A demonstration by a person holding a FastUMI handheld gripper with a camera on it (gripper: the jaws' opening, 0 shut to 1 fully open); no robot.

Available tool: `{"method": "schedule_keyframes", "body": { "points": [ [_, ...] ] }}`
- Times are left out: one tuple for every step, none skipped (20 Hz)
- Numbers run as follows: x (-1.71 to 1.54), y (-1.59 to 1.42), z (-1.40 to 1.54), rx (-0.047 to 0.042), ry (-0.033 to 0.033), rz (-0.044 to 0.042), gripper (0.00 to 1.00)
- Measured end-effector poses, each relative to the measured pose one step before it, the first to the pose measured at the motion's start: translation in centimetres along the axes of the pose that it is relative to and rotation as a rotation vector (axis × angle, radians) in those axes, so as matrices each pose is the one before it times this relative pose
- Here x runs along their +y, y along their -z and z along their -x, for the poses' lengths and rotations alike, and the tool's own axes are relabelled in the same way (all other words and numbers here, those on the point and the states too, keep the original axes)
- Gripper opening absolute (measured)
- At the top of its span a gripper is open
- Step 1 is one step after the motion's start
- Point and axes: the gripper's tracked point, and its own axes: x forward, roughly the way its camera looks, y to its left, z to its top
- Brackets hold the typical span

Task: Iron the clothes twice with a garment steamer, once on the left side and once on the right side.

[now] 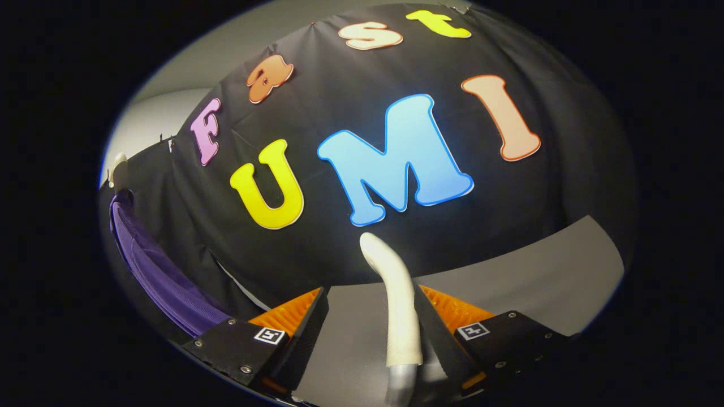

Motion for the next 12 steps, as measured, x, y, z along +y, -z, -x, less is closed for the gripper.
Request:
{"method": "schedule_keyframes", "body": {
  "points": [
    [-0.441, 0.141, -0.767, 0.01536, 0.00514, -0.00971, 0.94],
    [-0.469, 0.262, -0.755, 0.02347, 0.0082, -0.00909, 0.93],
    [-0.446, 0.481, -0.784, 0.0284, 0.00613, -0.00777, 0.93],
    [-0.402, 0.449, -0.702, 0.021, 0.00882, -0.00826, 0.93],
    [-0.456, 0.464, -0.56, 0.03038, 0.00617, -0.00728, 0.93],
    [-0.287, 0.55, -0.554, 0.02316, -0.00502, -0.01309, 0.93],
    [0.092, 0.186, -0.264, 0.0232, -0.02116, -0.02229, 0.93],
    [0.254, 0.301, 0.062, 0.01922, -0.0216, -0.01977, 0.93],
    [0.028, 0.296, -0.211, 0.02109, -0.01304, -0.01737, 0.93],
    [-0.055, 0.354, -0.258, 0.02309, -0.00947, -0.01899, 0.9],
    [-0.021, 0.321, -0.246, 0.02372, -0.01255, -0.01622, 0.88],
    [0.036, 0.338, -0.11, 0.0203, -0.0104, -0.01419, 0.85]
  ]
}}
